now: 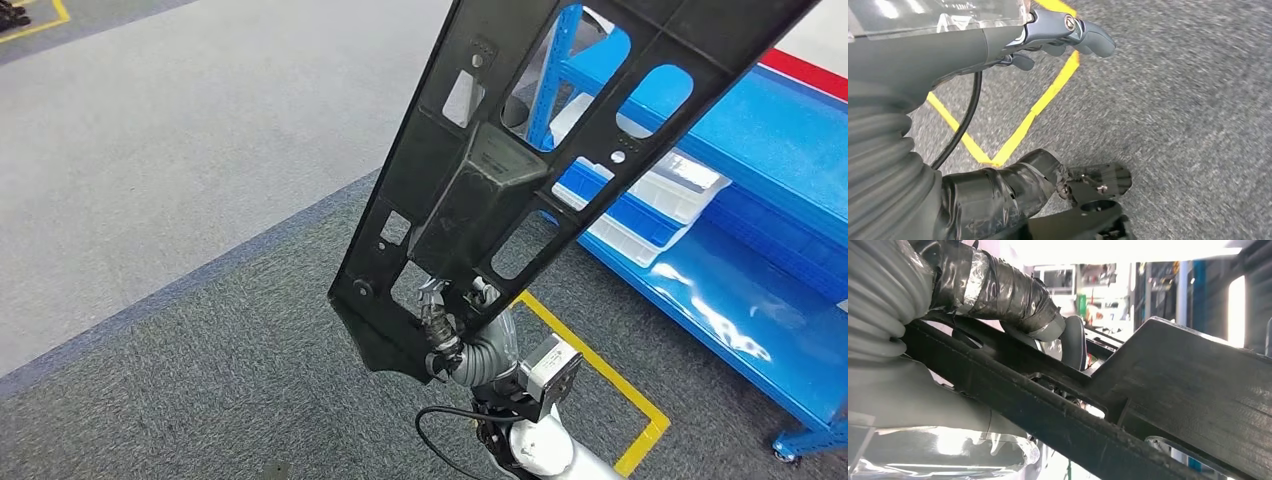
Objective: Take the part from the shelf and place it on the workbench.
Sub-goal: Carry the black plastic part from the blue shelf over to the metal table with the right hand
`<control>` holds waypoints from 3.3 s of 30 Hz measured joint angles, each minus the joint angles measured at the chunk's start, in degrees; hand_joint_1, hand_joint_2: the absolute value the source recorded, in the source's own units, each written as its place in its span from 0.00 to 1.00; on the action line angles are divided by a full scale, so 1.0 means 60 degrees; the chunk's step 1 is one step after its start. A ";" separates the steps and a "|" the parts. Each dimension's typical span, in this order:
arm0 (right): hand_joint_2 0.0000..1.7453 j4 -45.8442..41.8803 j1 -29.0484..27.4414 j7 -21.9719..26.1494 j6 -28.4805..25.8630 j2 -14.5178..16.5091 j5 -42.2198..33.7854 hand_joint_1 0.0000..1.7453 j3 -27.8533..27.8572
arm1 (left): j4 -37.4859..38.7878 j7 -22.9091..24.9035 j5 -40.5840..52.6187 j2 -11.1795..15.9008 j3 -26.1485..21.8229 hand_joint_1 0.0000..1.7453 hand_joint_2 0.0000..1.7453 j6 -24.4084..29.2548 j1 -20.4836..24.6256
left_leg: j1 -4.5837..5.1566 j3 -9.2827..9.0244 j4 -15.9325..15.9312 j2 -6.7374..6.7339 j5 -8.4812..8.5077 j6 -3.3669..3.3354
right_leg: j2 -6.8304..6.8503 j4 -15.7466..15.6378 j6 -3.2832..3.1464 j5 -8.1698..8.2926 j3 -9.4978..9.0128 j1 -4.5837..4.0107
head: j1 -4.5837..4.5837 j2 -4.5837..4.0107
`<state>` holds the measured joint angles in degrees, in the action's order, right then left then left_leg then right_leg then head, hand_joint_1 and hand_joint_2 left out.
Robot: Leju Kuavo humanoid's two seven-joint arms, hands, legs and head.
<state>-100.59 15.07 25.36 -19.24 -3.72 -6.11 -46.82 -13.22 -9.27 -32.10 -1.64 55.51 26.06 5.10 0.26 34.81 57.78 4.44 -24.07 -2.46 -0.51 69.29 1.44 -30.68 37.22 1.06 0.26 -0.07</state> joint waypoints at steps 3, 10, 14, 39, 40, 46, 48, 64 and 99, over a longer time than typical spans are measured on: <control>1.00 -0.0005 0.0004 0.0007 0.0005 0.0001 0.0015 1.00 0.0000 | 0.0003 0.0001 -0.0005 0.0004 0.0000 0.00 1.00 0.0001 0.0007 | -0.0036 0.0176 0.0303 0.0372 -0.0121 0.0164 | -0.0558 -0.1258 0.0006 0.0457 -0.0563 0.0100 | -0.0007 0.0001; 1.00 -0.0017 0.0014 0.0017 0.0042 0.0032 0.0021 1.00 0.0000 | 0.0004 -0.0003 -0.0022 0.0025 -0.0002 0.00 1.00 0.0006 -0.0030 | -0.0026 0.0993 0.1619 -0.0471 -0.0705 0.0481 | 0.0017 -0.1392 -0.0357 0.0441 -0.0668 0.0067 | 0.0162 0.0000; 1.00 -0.0002 0.0006 0.0014 0.0050 0.0033 0.0021 1.00 0.0000 | 0.0004 0.0000 -0.0019 0.0014 -0.0002 0.00 1.00 0.0005 -0.0012 | -0.0065 0.1611 0.2742 -0.0700 -0.0915 0.0471 | 0.0559 -0.1391 -0.0396 0.0362 -0.0711 -0.0023 | 0.0190 0.0000; 1.00 -0.0001 -0.0044 0.0179 0.0045 0.0061 0.0024 1.00 0.0000 | 0.0004 0.0194 -0.0036 0.0010 0.0002 0.00 1.00 -0.0005 -0.0052 | -0.0039 0.0430 0.0588 0.0361 -0.0238 0.0303 | -0.0310 -0.1387 -0.0190 0.0588 -0.0476 0.0094 | 0.0151 0.0000; 1.00 -0.0003 -0.0045 0.0180 0.0031 0.0067 0.0027 1.00 0.0000 | 0.0004 0.0210 -0.0031 0.0012 0.0002 0.00 1.00 -0.0015 -0.0055 | -0.0028 0.0586 0.0908 0.0071 -0.0398 0.0346 | -0.0189 -0.1420 -0.0242 0.0589 -0.0514 0.0100 | 0.0191 0.0000; 1.00 -0.0024 -0.0135 0.0142 -0.0249 0.0077 0.0187 1.00 0.0000 | 0.0004 0.0218 0.0099 -0.0020 0.0018 0.00 1.00 -0.0093 -0.0015 | -0.0104 0.1571 0.2648 -0.0706 -0.0846 0.0435 | 0.0572 -0.1443 -0.0334 0.0481 -0.0613 -0.0009 | 0.0272 0.0000; 1.00 -0.0098 -0.0175 0.0097 -0.0489 0.0073 0.0350 1.00 0.0000 | 0.0004 0.0234 0.0158 -0.0046 0.0032 0.00 1.00 -0.0116 0.0006 | -0.0030 0.0870 0.1322 -0.1022 -0.0256 0.0329 | 0.0784 -0.1456 -0.0294 0.0420 -0.0701 -0.0030 | 0.0272 0.0000; 1.00 -0.1054 -0.0921 -0.0268 -0.1481 -0.0328 0.1282 1.00 0.0004 | 0.0004 0.0769 0.1072 -0.0188 0.0555 0.00 1.00 -0.0760 0.0256 | 0.0026 0.0065 0.0252 0.0231 -0.0215 -0.0065 | -0.0451 -0.1008 0.0065 0.0636 -0.0185 0.0083 | 0.0213 -0.0001; 1.00 -0.2402 -0.1424 -0.1024 -0.2268 -0.0536 0.2719 1.00 0.0011 | 0.0004 0.0897 0.1577 -0.0043 0.1539 0.00 1.00 -0.1402 0.1001 | -0.0055 0.0252 0.0364 0.0592 -0.0266 0.0196 | -0.0442 -0.1509 -0.0088 0.0640 -0.0493 0.0073 | 0.0240 0.0000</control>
<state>-114.99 6.53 19.22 -32.86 -6.93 10.20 -46.75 -13.20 -3.89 -22.63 -1.90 64.74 17.65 11.10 -0.07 36.32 59.97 7.99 -25.66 -1.29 -3.16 60.24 0.91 -26.84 34.26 1.50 1.69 -0.07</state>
